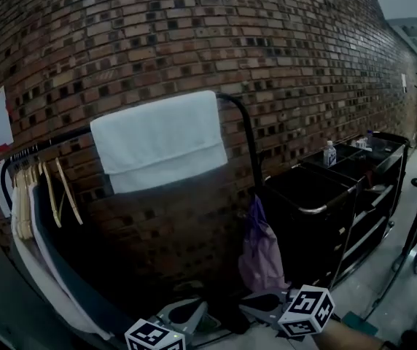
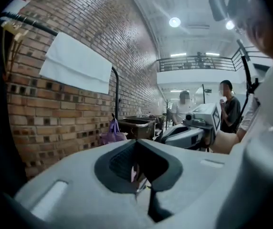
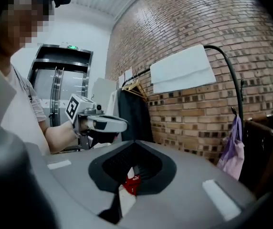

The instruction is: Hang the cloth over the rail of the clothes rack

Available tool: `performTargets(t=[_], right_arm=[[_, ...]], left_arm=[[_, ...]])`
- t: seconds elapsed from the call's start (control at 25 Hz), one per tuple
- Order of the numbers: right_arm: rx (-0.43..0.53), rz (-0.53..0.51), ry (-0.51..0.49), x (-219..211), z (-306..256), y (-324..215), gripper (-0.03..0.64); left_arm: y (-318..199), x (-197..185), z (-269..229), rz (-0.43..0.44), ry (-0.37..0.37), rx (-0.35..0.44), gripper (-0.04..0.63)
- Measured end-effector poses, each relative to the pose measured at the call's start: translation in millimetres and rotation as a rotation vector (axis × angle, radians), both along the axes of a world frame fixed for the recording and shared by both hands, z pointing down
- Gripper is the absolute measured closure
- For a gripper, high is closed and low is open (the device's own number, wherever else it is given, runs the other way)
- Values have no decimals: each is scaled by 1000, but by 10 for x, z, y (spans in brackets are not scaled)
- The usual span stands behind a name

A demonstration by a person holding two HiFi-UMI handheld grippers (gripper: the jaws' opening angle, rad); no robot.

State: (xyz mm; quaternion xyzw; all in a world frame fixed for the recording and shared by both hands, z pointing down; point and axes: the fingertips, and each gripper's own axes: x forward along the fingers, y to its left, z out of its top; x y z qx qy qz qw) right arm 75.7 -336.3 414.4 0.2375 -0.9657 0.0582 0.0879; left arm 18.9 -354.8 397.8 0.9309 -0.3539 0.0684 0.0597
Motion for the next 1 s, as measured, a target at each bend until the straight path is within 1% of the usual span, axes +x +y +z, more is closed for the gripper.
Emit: performTargets(t=[0.12, 0.24, 0.4, 0.56, 0.8, 1.0], right_arm=[[-49, 11, -8, 126, 201, 546, 615], [-83, 20, -29, 162, 260, 1022, 615], [-61, 8, -39, 51, 75, 1552, 615], [-42, 3, -67, -199, -96, 2023, 615], [-50, 24, -75, -787, -137, 2925, 615], [-76, 35, -101, -1112, -148, 3503, 615]], left_arm=[[560, 85, 185, -5, 0, -35, 594], [1067, 127, 237, 2, -8, -56, 594], [1609, 105, 94, 35, -27, -46, 594], [2080, -126, 46, 55, -13, -53, 594], [2970, -687, 55, 98, 6, -83, 594], [3553, -888, 36, 134, 3, -89, 594]])
